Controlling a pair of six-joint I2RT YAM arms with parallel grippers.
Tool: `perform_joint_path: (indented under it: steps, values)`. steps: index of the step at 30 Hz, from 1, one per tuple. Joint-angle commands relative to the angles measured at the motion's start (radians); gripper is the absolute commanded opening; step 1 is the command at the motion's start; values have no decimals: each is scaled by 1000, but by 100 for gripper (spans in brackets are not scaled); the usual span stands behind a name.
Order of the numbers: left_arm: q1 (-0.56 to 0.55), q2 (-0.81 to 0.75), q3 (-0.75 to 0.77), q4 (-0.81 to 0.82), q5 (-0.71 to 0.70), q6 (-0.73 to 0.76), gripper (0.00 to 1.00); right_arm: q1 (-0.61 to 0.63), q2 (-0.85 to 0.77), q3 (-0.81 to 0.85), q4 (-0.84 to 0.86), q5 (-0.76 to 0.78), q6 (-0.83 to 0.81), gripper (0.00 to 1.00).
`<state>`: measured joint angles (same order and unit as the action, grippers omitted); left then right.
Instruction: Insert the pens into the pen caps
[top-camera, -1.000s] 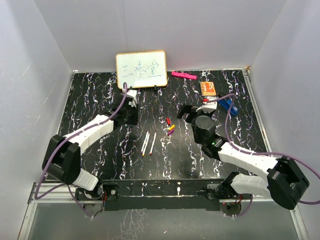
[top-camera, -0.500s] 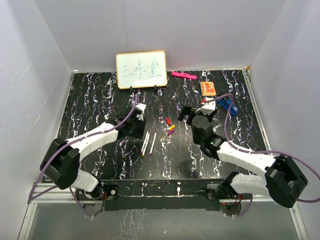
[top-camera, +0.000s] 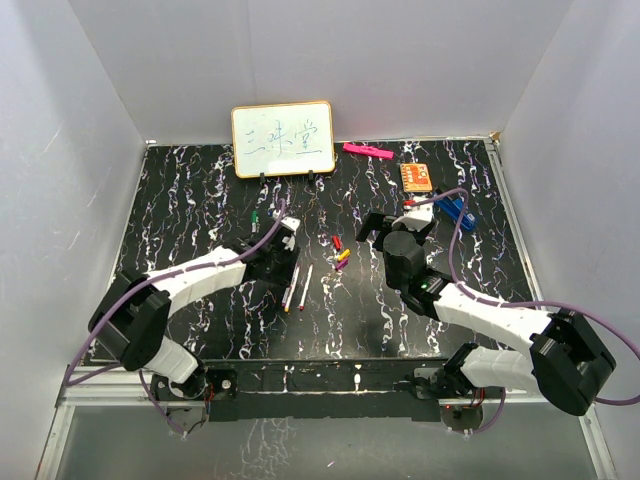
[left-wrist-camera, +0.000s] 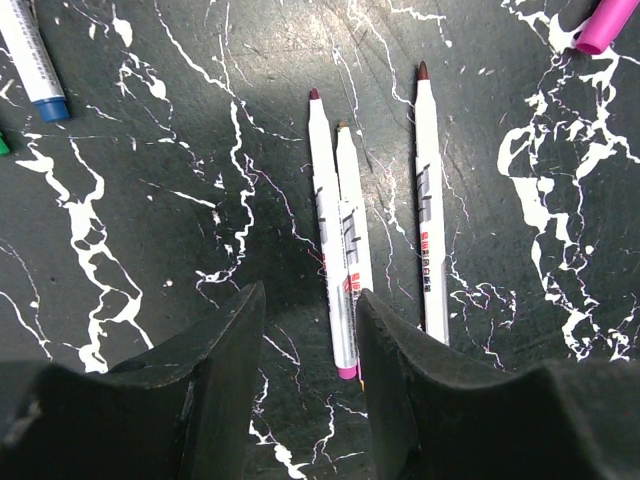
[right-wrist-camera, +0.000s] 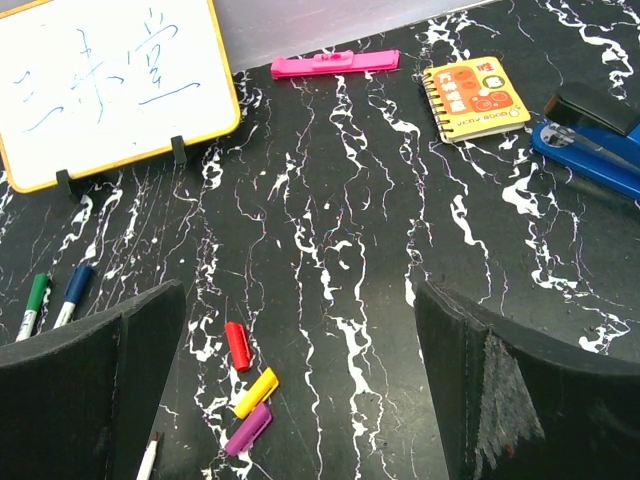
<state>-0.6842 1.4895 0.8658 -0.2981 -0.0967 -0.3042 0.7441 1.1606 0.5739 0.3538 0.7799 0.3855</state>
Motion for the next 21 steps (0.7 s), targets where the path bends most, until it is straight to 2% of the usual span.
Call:
perform_joint_path:
  steps: [1, 21]
  values:
    - [-11, 14, -5, -9, 2, -6, 41, -3, -1, 36, 4, 24, 25, 97]
    - [-18, 86, -16, 17, -11, -7, 41, -2, 4, 40, -15, 13, 49, 97]
